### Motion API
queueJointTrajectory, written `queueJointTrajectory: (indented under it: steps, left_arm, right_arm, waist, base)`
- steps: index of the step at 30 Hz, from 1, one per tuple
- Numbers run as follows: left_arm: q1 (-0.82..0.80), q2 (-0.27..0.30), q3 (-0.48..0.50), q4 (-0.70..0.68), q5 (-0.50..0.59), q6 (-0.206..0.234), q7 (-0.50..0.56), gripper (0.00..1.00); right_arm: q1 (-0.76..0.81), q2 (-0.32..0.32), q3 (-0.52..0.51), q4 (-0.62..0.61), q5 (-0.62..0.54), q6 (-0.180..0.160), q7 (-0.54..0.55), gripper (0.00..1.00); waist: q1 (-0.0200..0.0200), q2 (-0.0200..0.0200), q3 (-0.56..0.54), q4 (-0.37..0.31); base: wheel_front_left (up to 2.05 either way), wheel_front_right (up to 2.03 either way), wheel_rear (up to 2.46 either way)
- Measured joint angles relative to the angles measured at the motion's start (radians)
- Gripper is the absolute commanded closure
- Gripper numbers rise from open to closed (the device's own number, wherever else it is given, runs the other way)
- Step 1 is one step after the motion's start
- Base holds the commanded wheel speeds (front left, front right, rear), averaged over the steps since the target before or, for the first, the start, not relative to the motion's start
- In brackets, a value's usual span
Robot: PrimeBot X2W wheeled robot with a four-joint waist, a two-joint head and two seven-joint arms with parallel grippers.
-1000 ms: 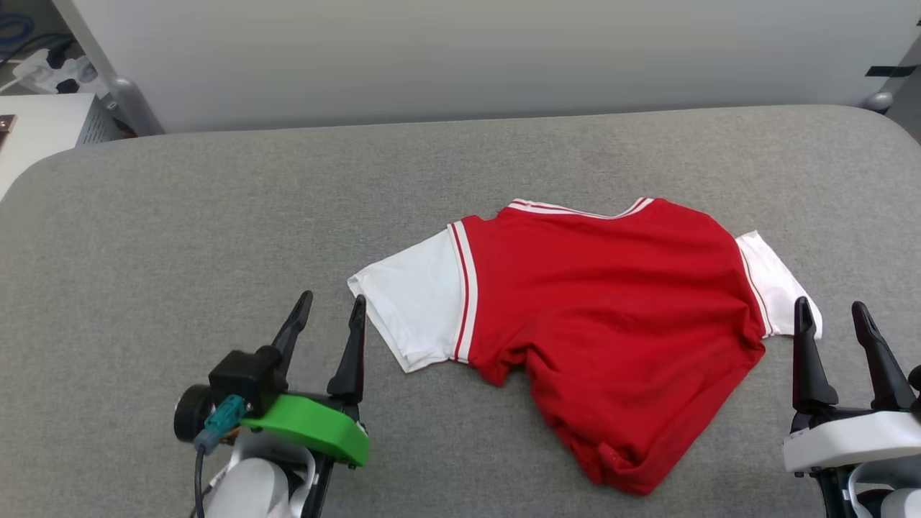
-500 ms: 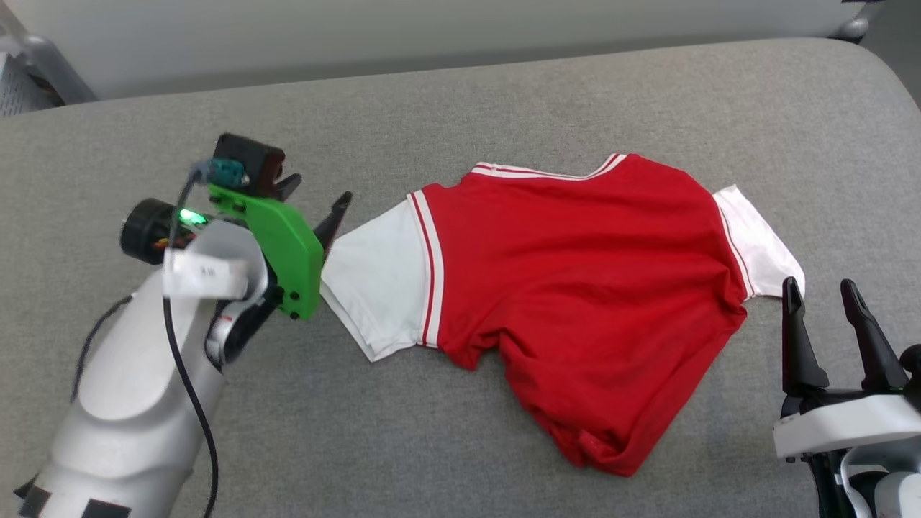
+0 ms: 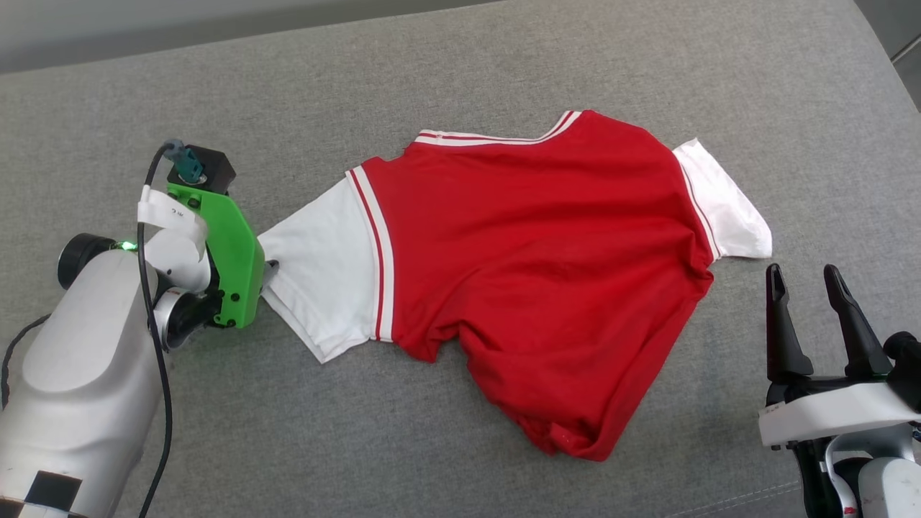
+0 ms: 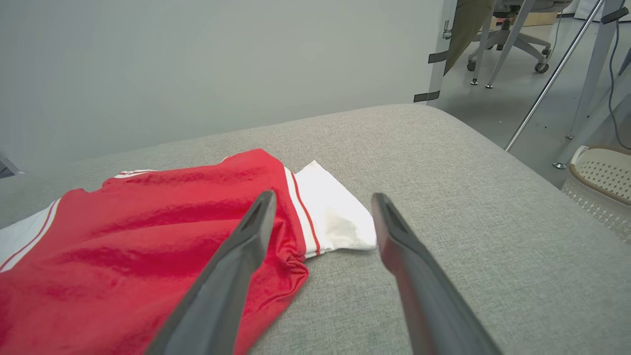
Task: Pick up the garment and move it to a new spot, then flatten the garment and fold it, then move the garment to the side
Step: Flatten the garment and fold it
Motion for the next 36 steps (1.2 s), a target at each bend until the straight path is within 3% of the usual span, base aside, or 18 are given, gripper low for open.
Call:
queueJointTrajectory:
  steps: [6, 7, 8, 9, 14, 19, 27, 35, 36]
  left_arm:
    - [-0.015, 0.002, -0.009, 0.033, 0.004, 0.002, -0.003, 0.00]
    - [-0.018, 0.002, -0.014, 0.036, 0.001, 0.002, 0.005, 0.47]
    - [-0.021, 0.001, -0.018, 0.038, -0.006, 0.002, 0.017, 0.69]
    - [-0.022, -0.001, -0.019, 0.040, -0.016, 0.002, 0.025, 1.00]
    - [-0.006, -0.002, -0.006, 0.043, -0.039, 0.004, -0.005, 1.00]
    - [0.081, 0.022, 0.039, -0.005, -0.064, 0.040, -0.083, 1.00]
    - [0.277, 0.075, 0.112, -0.278, -0.123, 0.131, -0.102, 1.00]
    - [0.483, 0.088, 0.125, -0.602, -0.155, 0.236, -0.061, 1.00]
    - [0.511, 0.086, 0.119, -0.684, -0.156, 0.260, -0.060, 1.00]
  right_arm:
    - [-0.001, 0.000, 0.002, 0.002, 0.000, 0.000, -0.001, 0.00]
    - [-0.002, 0.000, 0.002, 0.003, 0.000, 0.000, -0.001, 0.00]
    - [-0.002, 0.000, 0.001, 0.003, 0.000, 0.000, -0.001, 0.00]
    - [-0.002, -0.001, 0.000, 0.004, -0.001, 0.000, -0.001, 0.00]
    - [-0.002, -0.005, -0.003, 0.007, -0.010, 0.000, 0.015, 0.00]
    - [0.003, -0.032, -0.007, 0.016, -0.011, 0.000, 0.065, 0.00]
    - [0.032, -0.063, -0.029, 0.026, -0.009, 0.000, 0.201, 0.00]
    - [0.040, -0.090, -0.059, -0.010, 0.030, 0.000, 0.488, 0.00]
    - [-0.008, -0.142, -0.074, -0.047, 0.056, 0.000, 0.663, 0.00]
  waist:
    - [0.0000, 0.0000, 0.016, -0.011]
    - [0.0000, 0.0000, 0.017, -0.010]
    - [0.0000, 0.0000, 0.018, -0.008]
    - [0.0000, 0.0000, 0.017, -0.006]
    - [0.0000, 0.0000, 0.001, 0.005]
    - [0.0000, 0.0000, -0.032, 0.026]
    - [0.0000, 0.0000, -0.076, 0.088]
    - [0.0000, 0.0000, -0.093, 0.160]
    - [0.0000, 0.0000, -0.088, 0.182]
  base:
    - [0.00, 0.00, 0.00]
    - [0.00, 0.00, 0.00]
    - [0.00, 0.00, 0.00]
    - [0.00, 0.00, 0.00]
    - [0.00, 0.00, 0.00]
    - [0.00, 0.00, 0.00]
    - [0.00, 0.00, 0.00]
    - [0.00, 0.00, 0.00]
    - [0.00, 0.00, 0.00]
